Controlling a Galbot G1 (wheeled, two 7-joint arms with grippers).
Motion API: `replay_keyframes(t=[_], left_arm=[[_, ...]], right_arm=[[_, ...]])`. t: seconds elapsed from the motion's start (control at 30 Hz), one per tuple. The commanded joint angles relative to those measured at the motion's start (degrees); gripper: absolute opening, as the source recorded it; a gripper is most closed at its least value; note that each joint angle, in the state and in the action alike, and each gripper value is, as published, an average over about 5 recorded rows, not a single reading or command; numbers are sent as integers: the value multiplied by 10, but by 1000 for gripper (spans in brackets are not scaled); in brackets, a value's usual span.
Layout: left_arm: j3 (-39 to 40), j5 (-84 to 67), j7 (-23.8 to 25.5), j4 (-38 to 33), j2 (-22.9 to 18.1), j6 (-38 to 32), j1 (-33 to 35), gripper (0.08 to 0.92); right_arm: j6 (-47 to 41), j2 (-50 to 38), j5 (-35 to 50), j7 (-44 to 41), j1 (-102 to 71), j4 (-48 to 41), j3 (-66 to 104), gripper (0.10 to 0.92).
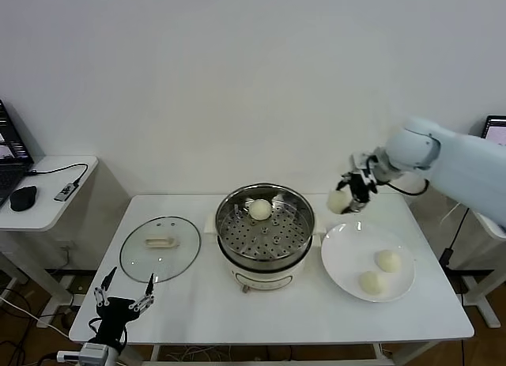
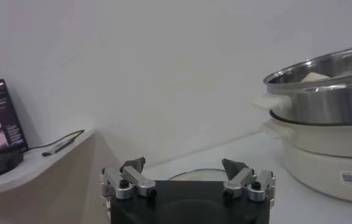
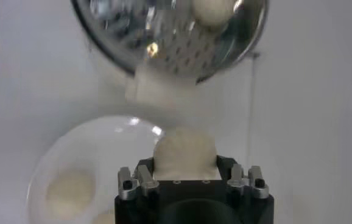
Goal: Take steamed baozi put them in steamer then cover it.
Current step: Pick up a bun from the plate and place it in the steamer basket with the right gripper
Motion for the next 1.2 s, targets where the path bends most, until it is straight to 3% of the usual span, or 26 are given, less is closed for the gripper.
replay_keyframes(t=[0.03,0.43,1.2], left_arm=[[1,0,0,3,-2,0,-1,823],[-8,0,-1,9,-11,-3,-4,823],[-8,2,-2,11,-12,-11,-4,823]], right_arm=[[-66,99,113,47,48,14,-45,644],[-148,273,153,106,-58,-108,-30,645],[-158,334,142,121,-110,-175,-23,645]])
